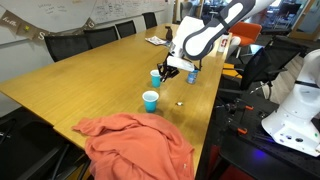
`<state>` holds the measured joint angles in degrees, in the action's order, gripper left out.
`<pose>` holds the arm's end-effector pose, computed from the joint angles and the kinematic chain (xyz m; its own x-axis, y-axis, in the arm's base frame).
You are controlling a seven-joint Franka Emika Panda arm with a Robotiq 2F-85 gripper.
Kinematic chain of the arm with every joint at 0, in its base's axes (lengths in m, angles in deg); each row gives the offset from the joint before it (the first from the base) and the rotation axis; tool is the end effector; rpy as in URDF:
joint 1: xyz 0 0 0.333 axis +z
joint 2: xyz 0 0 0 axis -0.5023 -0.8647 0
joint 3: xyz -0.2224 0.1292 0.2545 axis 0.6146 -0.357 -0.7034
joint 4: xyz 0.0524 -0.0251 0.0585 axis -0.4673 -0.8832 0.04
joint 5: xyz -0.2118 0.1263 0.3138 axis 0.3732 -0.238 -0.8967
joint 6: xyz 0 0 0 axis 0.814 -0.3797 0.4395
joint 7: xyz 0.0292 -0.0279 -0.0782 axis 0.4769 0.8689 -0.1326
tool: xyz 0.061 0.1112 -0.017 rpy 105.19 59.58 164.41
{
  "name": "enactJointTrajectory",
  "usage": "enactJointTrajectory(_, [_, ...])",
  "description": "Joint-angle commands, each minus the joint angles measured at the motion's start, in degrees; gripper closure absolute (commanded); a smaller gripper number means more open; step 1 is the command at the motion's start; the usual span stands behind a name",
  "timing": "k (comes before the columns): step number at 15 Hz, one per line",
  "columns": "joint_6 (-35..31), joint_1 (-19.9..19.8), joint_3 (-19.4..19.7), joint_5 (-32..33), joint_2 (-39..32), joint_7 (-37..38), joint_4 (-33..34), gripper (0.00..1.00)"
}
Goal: Put the sweets in the left cup
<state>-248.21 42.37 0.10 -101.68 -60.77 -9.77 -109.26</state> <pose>0.5797 0.1469 0.3015 0.7127 -0.6924 0.1121 -0.6298 -0.7021 -0.3323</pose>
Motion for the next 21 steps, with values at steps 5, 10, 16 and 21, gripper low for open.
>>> enactJointTrajectory(5, [4.90, -0.25, -3.28, -2.39, -3.92, -3.06, 6.88, 0.96])
enactJointTrajectory(10, [5.11, -0.33, -3.15, -3.04, -8.49, -3.61, 9.26, 0.96])
enactJointTrajectory(16, [4.62, -0.69, -4.17, -3.99, -12.21, -4.76, 11.97, 0.96])
enactJointTrajectory(21, [3.74, -0.88, -5.36, -5.36, -13.20, -6.69, 13.05, 0.36])
